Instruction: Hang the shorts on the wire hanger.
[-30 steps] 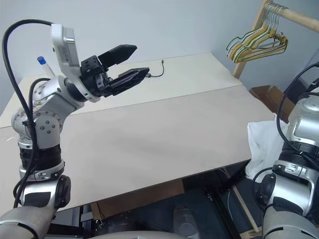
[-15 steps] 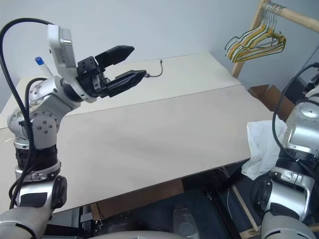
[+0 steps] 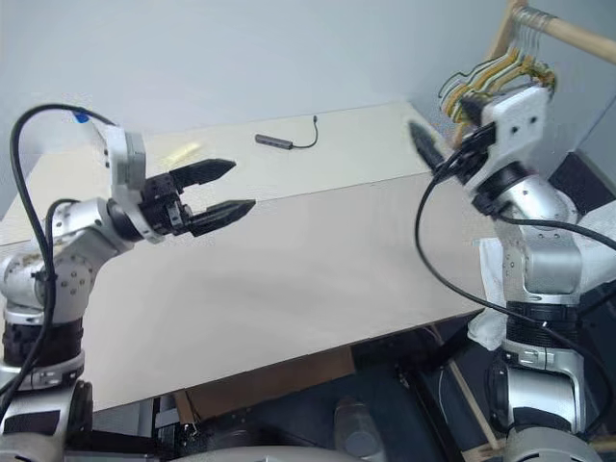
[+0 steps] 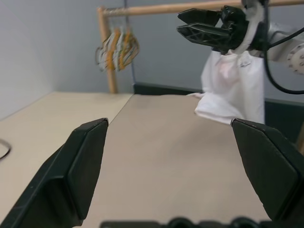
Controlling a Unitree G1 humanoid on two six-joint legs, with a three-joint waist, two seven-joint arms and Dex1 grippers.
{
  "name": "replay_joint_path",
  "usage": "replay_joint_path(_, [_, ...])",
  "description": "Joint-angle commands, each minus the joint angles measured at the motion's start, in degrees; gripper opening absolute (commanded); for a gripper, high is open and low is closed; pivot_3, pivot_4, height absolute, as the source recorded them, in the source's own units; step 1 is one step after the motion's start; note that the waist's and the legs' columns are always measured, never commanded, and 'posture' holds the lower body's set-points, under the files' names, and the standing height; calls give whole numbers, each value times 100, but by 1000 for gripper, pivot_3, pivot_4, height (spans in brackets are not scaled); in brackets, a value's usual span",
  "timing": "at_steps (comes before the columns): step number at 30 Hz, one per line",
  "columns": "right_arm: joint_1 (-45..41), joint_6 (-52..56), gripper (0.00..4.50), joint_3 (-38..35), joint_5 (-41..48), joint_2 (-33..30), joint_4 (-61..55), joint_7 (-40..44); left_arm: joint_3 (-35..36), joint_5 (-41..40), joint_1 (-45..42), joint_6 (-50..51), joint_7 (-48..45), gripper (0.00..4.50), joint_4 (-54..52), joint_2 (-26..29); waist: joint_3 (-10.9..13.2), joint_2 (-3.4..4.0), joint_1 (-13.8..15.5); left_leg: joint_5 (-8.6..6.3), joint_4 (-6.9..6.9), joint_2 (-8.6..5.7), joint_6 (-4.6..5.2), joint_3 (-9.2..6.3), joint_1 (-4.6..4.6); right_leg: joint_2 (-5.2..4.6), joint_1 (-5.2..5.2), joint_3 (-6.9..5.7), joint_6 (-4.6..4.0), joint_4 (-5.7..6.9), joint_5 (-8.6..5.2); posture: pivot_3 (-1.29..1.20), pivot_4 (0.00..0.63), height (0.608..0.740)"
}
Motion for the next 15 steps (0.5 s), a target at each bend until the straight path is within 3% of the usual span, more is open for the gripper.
replay_joint_path(1, [-257,161,4456,388,296,-131,-6,1278,342,130,497,-156,205,4500,-629,207,1,-1,146,-1,-1,2,2,2,0,1,-1,-2,0,1,0,78,0,740])
replay_joint_path(8, [-468,408,4456,846,311,-233,252,2759,525,263,1592,-260,95,4500,-1179,625,8,-12,819,-1,2,3,0,11,-2,0,-6,-21,-10,2,4,118,0,740])
replay_joint_path(15, [-458,488,4456,872,233,-162,129,2942,511,284,1857,-333,128,4500,-1278,714,8,-15,1150,2,5,6,-5,54,-9,0,-11,-38,-22,1,7,121,0,740])
